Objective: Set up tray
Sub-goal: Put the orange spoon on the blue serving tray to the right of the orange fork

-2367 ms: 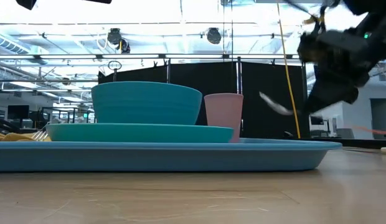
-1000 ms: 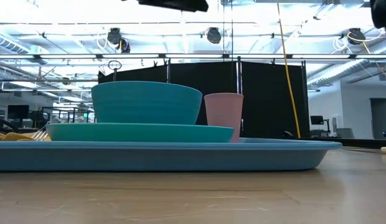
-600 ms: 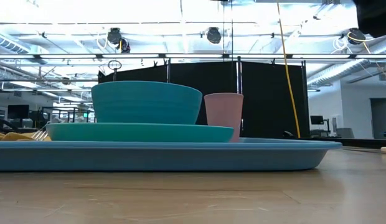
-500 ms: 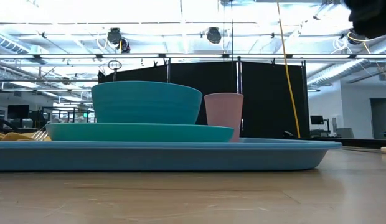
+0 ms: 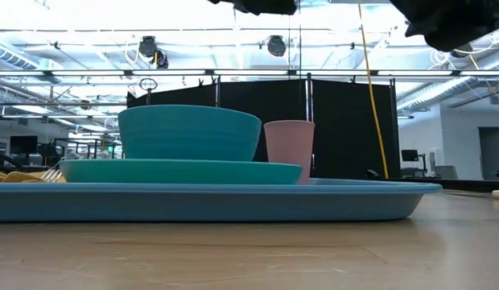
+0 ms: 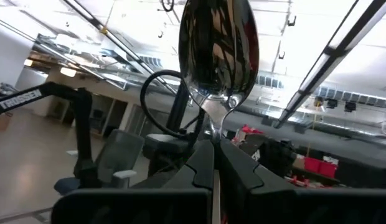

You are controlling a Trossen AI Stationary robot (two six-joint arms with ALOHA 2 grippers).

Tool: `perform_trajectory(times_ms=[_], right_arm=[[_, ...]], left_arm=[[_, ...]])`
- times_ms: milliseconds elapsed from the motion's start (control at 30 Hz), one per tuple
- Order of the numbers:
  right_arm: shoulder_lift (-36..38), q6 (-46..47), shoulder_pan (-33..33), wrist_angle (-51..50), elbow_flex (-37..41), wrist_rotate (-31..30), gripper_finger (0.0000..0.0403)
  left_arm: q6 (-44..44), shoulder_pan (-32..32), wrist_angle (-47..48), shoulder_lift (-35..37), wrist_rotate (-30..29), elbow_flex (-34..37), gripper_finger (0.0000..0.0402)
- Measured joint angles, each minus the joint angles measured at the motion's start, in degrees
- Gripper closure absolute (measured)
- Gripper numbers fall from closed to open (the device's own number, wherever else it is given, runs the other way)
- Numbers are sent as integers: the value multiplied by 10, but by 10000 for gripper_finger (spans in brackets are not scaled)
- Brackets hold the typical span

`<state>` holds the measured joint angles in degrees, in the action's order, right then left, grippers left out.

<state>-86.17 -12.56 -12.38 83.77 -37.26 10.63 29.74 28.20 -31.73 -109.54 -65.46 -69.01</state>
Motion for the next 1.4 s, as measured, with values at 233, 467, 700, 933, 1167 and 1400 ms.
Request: perform_trajectory(times_ms=[233, 467, 700, 933, 1167, 1400], right_arm=[[0, -1, 29, 0, 0, 2, 403], [0, 13, 63, -5, 0, 2, 403], [0, 27, 88, -30, -1, 47, 403], [0, 12, 81, -44, -1, 45, 403], [0, 4, 72, -52, 0, 41, 401], [0, -5, 68, -56, 0, 42, 401]], left_arm=[[35, -19, 1, 0, 15, 0, 277], [35, -48, 1, 0, 3, 0, 277], [73, -58, -38, 0, -15, 0, 277], [74, -58, -30, 0, -51, 0, 290], [72, -47, -31, 1, -67, 0, 382], [83, -45, -32, 2, -77, 0, 396]])
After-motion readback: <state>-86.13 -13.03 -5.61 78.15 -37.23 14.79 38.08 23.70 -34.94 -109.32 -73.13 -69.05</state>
